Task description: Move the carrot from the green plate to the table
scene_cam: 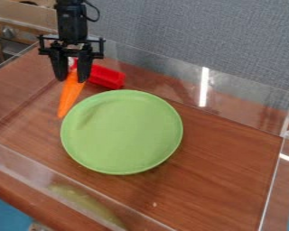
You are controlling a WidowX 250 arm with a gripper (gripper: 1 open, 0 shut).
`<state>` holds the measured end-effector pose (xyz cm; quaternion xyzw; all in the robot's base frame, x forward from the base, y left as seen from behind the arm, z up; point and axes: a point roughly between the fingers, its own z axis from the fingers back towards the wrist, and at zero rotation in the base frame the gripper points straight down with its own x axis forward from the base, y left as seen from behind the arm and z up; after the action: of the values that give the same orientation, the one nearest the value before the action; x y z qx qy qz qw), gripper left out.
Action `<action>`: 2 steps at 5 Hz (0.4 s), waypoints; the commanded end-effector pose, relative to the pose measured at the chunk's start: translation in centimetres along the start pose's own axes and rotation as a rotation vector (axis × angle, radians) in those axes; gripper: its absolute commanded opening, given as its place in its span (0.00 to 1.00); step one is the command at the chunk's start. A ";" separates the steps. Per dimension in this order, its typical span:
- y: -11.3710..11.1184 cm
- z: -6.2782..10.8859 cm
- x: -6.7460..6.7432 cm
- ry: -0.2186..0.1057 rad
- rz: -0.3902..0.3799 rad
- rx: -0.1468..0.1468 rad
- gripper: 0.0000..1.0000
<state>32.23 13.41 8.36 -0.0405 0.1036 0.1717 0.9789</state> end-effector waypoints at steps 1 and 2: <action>-1.3 3.5 -0.5 -0.097 0.035 0.000 0.00; -1.5 4.4 -0.4 -0.098 0.010 0.002 0.00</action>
<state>32.46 12.36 8.91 -0.0433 0.1145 0.1823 0.9756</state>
